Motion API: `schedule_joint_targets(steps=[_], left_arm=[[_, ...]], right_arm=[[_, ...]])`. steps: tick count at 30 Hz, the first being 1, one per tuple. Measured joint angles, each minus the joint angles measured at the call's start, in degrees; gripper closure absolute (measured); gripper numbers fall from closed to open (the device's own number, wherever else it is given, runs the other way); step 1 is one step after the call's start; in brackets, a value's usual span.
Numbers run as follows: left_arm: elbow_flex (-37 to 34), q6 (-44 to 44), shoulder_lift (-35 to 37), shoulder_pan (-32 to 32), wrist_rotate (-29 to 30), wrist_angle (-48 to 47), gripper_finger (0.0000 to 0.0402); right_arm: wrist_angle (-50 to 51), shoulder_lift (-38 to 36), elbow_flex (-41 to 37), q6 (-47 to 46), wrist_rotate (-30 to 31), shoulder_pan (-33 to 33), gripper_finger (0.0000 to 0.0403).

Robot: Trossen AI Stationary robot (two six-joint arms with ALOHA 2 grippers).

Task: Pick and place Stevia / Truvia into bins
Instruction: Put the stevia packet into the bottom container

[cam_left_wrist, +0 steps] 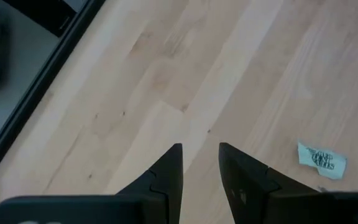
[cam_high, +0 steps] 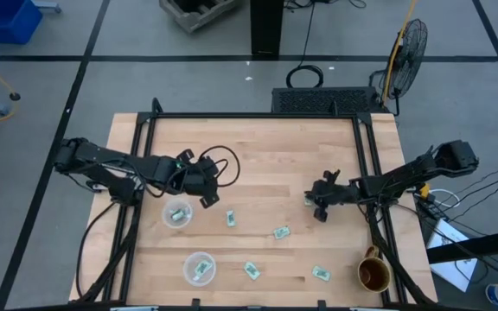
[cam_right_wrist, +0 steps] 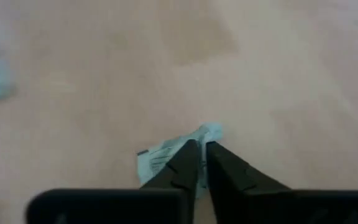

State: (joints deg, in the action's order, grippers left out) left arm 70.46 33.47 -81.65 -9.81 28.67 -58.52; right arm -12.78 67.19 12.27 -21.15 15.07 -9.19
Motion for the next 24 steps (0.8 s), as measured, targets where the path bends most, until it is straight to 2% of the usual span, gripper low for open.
schedule_joint_targets(steps=[2, 5, 10, 13, 16, 20, 24], left_arm=[[-0.2, 0.0, 0.0, 0.3, -0.1, 2.7, 0.0291], [-1.0, -0.2, 0.0, 0.5, -1.0, 9.0, 0.0291], [-4.1, -8.5, -0.3, 0.5, -6.0, 22.8, 0.0291], [-6.4, -13.6, -0.8, 0.5, -9.3, 30.7, 0.0291], [-8.6, -17.3, -2.1, 0.5, -10.2, 38.5, 0.0291], [-9.4, -18.2, -4.2, 1.0, -10.2, 46.3, 0.0291], [-9.4, -19.3, -6.1, 1.3, -10.4, 52.8, 0.0291]], right_arm=[[-5.4, -0.1, -0.1, 2.6, -1.9, -0.1, 0.0397], [-13.6, -0.1, 0.1, 5.9, -2.7, 0.0, 0.0397], [-22.1, -0.2, 1.1, 10.3, -2.5, 0.0, 0.0401], [-22.6, -0.2, 4.1, 13.3, -2.2, 0.0, 0.0401], [-22.5, -0.1, 7.9, 16.9, -2.1, 0.0, 0.0402], [-22.2, 1.7, 12.6, 20.9, -2.0, 0.0, 0.0402], [-22.5, 6.7, 17.1, 23.5, -3.4, 0.0, 0.0402]])
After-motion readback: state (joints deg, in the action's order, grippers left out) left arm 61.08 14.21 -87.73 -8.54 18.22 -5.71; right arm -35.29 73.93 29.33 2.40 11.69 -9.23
